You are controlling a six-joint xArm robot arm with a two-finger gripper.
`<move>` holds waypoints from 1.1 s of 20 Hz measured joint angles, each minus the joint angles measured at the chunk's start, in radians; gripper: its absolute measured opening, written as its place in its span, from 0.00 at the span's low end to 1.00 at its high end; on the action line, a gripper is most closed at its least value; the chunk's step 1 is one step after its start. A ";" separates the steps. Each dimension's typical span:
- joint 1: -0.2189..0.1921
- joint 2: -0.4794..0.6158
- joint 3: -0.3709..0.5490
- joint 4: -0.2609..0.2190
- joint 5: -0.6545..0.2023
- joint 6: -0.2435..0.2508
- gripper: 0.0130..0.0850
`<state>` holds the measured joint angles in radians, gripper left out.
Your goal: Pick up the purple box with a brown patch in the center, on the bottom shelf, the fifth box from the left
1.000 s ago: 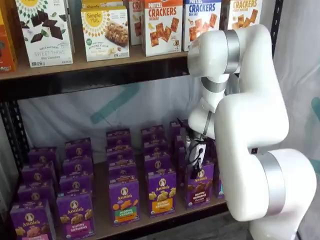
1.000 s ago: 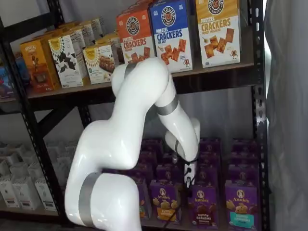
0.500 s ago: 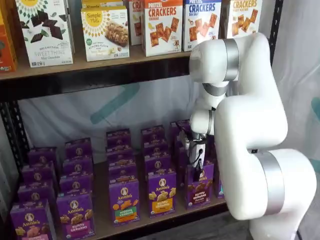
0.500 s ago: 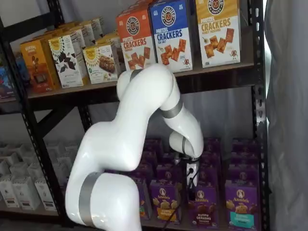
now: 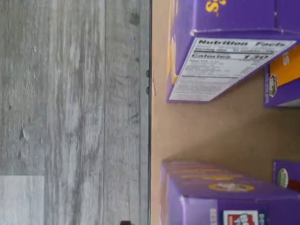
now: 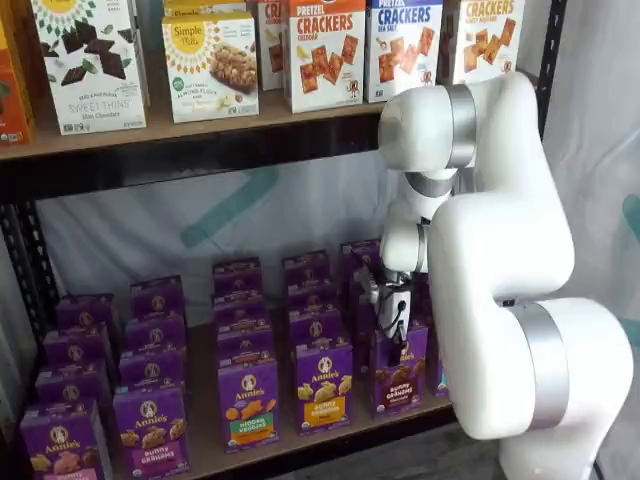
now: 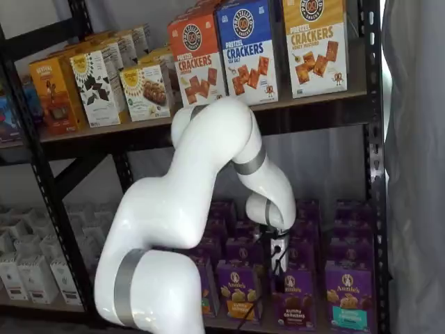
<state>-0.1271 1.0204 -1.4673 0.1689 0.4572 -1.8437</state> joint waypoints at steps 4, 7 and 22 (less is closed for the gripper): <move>-0.002 0.000 0.003 -0.003 -0.010 0.001 0.89; -0.002 -0.002 0.006 -0.013 -0.010 0.010 0.83; 0.002 -0.024 0.042 0.054 -0.041 -0.048 0.56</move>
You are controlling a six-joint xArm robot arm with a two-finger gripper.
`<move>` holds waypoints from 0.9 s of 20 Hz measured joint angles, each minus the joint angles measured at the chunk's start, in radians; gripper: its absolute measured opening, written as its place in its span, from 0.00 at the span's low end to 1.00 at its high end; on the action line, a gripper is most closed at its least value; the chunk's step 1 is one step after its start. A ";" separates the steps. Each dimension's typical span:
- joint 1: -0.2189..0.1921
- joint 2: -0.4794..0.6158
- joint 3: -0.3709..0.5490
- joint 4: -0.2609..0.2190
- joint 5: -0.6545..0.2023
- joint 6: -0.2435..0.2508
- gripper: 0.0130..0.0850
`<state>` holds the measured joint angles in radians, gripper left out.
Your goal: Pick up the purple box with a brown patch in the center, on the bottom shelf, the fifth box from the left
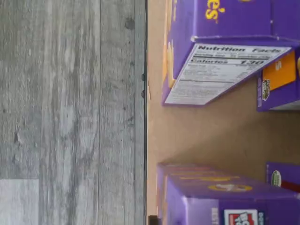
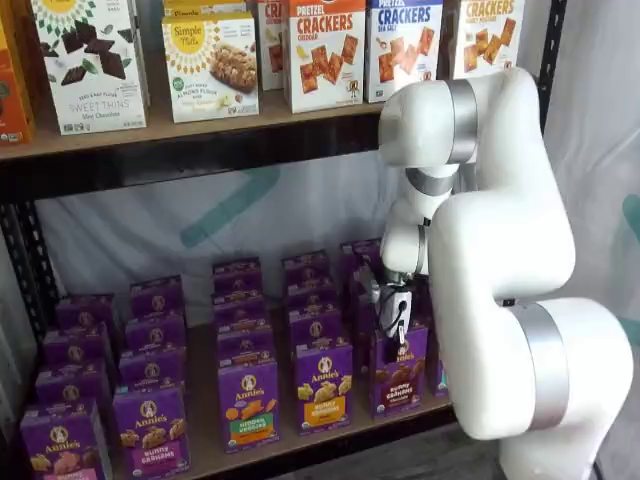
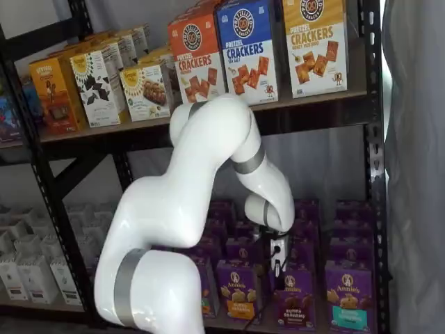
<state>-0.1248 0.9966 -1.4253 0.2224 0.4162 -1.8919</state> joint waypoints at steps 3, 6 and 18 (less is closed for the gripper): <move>0.000 -0.003 0.005 -0.002 0.001 0.001 0.50; 0.000 -0.006 0.009 -0.003 0.000 0.002 0.50; 0.000 -0.019 0.026 -0.002 0.001 0.002 0.33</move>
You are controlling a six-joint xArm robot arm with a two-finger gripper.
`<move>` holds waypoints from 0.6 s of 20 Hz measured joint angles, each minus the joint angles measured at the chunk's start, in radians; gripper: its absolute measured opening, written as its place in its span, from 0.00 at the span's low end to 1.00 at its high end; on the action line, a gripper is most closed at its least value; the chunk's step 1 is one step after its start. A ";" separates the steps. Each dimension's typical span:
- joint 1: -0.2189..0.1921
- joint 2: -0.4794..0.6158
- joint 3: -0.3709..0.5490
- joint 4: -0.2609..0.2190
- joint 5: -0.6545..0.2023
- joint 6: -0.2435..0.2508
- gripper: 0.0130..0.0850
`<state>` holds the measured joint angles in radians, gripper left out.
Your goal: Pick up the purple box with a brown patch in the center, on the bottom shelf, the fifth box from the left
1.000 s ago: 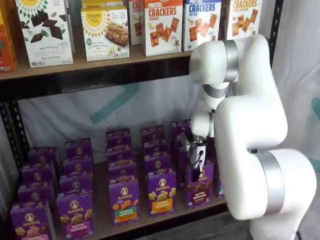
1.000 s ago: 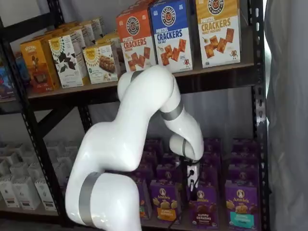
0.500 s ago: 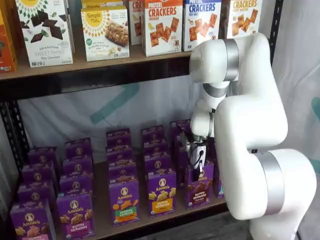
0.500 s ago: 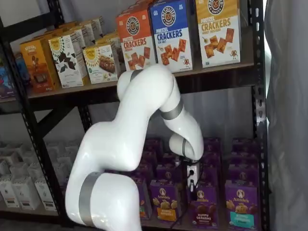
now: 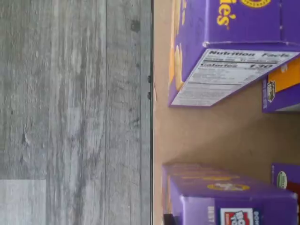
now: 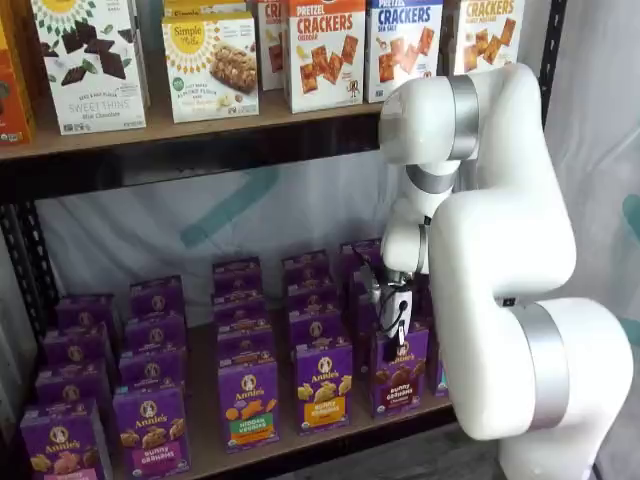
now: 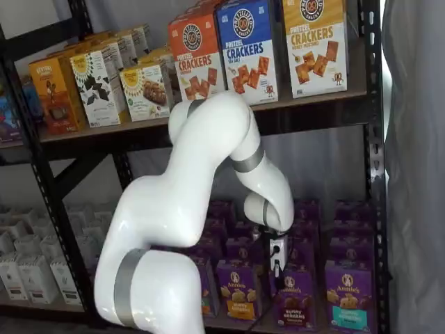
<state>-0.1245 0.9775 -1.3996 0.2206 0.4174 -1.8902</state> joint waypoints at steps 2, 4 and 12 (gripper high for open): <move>0.001 -0.002 0.004 0.004 -0.003 -0.003 0.33; 0.001 -0.004 0.009 0.010 -0.007 -0.009 0.33; 0.003 -0.023 0.037 0.029 -0.009 -0.024 0.28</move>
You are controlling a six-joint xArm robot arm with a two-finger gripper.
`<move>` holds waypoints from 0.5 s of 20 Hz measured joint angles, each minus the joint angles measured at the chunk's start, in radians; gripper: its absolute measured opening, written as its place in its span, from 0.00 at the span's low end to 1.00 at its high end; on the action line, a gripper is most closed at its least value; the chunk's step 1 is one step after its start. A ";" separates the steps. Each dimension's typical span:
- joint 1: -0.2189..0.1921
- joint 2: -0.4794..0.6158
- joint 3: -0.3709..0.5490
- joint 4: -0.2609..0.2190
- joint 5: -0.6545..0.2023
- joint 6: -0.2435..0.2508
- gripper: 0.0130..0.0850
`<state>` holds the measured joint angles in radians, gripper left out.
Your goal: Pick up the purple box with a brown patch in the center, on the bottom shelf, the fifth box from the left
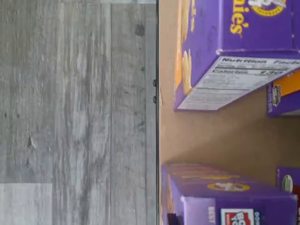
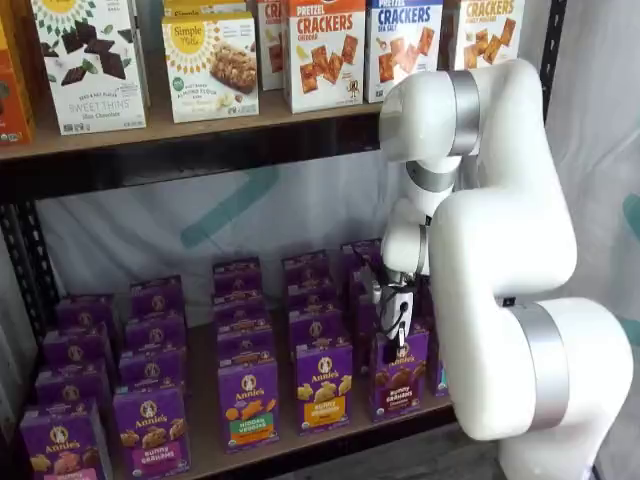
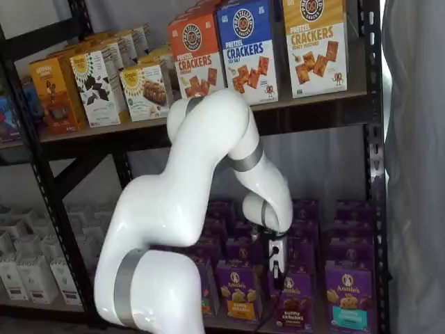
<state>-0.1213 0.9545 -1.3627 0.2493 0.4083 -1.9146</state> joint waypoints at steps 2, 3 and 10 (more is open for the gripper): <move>0.002 -0.013 0.022 0.002 -0.007 -0.001 0.28; 0.004 -0.021 0.036 0.001 -0.016 0.001 0.28; 0.017 -0.101 0.163 0.015 -0.068 -0.004 0.28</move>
<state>-0.1043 0.8533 -1.1995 0.2646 0.3406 -1.9190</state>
